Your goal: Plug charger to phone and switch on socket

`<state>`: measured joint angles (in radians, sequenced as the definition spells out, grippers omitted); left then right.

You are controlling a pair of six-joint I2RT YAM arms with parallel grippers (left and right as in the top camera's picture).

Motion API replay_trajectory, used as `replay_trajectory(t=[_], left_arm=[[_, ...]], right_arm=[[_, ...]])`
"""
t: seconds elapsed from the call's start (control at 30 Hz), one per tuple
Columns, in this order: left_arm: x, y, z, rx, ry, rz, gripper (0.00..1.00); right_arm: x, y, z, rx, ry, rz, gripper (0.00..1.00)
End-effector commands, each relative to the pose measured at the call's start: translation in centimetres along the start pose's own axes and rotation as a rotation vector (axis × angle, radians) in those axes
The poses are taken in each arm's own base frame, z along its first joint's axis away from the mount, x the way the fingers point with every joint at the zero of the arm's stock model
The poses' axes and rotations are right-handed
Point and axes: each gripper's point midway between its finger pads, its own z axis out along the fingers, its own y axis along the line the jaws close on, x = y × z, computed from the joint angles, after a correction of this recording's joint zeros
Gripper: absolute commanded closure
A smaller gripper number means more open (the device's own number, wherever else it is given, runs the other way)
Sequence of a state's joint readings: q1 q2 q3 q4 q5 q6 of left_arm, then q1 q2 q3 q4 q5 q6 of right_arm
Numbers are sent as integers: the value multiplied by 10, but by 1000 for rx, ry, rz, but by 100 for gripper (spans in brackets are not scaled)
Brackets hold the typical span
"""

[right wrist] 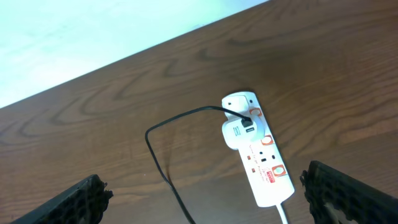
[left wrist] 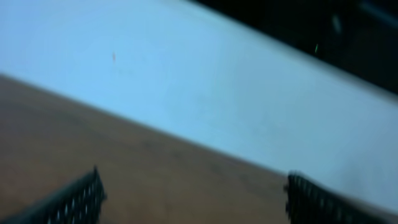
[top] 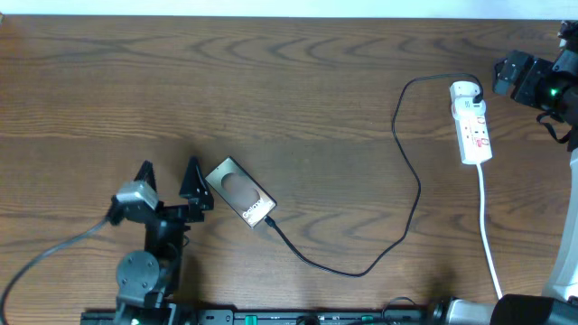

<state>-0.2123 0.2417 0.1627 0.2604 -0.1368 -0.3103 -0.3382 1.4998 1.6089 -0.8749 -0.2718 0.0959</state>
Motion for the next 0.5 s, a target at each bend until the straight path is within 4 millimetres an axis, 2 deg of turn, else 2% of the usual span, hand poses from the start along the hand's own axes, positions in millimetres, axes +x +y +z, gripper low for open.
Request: replay_trajectory(t=[0.0, 0.17, 0.4, 0.47], left_arm=[[18, 7, -5, 32, -17, 118, 10], [43, 16, -10, 48, 35, 177, 9], [88, 47, -21, -48, 235, 189, 10], [90, 49, -22, -55, 243, 210, 10]], right_arm=[[2, 1, 3, 1, 9, 6, 1], [2, 1, 3, 1, 9, 6, 1], [2, 1, 3, 2, 9, 7, 1], [2, 1, 3, 1, 9, 6, 1]])
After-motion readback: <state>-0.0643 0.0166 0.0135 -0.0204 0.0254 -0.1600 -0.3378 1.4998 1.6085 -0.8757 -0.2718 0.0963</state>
